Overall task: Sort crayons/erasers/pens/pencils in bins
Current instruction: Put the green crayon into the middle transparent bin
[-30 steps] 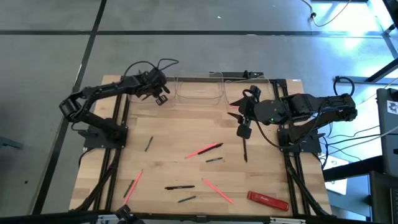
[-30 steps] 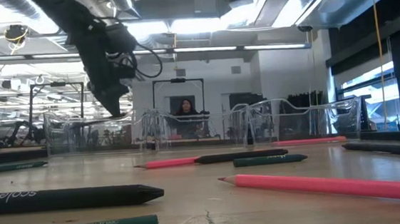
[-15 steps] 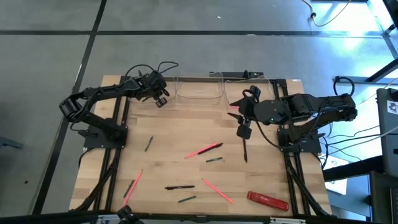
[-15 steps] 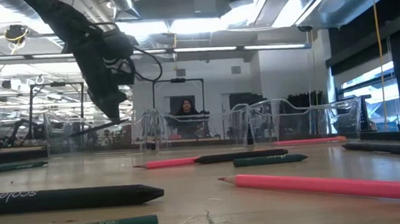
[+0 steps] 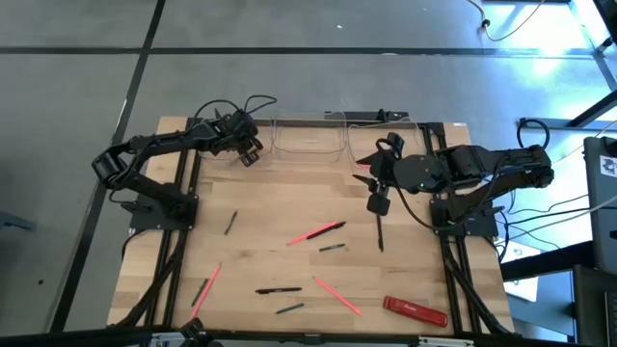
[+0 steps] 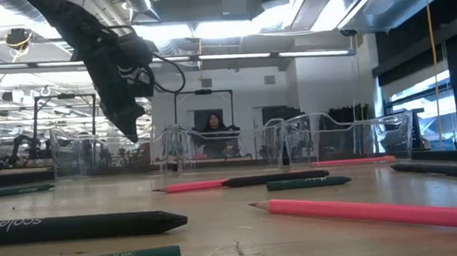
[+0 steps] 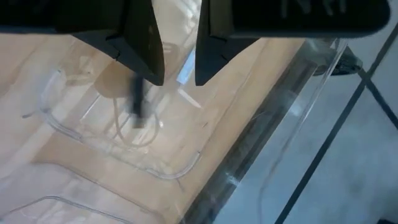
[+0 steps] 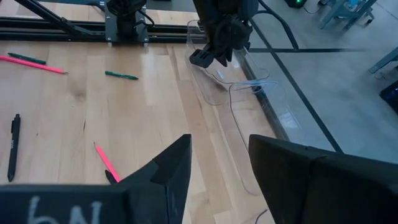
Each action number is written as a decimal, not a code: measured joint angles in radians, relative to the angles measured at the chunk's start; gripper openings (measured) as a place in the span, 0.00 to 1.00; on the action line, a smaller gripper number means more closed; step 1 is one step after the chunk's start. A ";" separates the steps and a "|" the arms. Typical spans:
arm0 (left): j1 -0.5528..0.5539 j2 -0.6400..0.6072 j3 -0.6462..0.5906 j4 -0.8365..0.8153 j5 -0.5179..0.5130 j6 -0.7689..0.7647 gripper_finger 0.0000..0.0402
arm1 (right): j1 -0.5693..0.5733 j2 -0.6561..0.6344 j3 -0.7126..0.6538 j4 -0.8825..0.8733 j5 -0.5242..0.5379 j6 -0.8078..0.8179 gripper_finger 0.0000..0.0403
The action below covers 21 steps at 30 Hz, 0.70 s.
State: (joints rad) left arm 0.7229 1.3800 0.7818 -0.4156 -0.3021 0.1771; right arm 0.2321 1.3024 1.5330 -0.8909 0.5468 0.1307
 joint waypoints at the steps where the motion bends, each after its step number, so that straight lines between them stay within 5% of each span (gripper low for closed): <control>1: 0.000 0.000 0.000 0.000 -0.005 -0.008 0.20 | 0.000 0.000 0.000 0.000 0.000 0.000 0.40; 10: -0.050 -0.120 0.025 -0.061 0.084 -0.187 0.21 | 0.000 0.000 0.000 -0.016 -0.101 0.004 0.40; 15: -0.211 -0.289 0.033 -0.065 0.114 -0.204 0.21 | 0.001 0.008 -0.020 -0.029 -0.172 0.073 0.40; 21: -0.472 -0.450 0.034 -0.065 0.114 -0.299 0.21 | 0.000 0.013 -0.134 -0.025 -0.305 -0.030 0.40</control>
State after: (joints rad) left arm 0.2510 0.9296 0.8154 -0.4806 -0.1876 -0.1216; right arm 0.2321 1.3155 1.3993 -0.9162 0.2414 0.1008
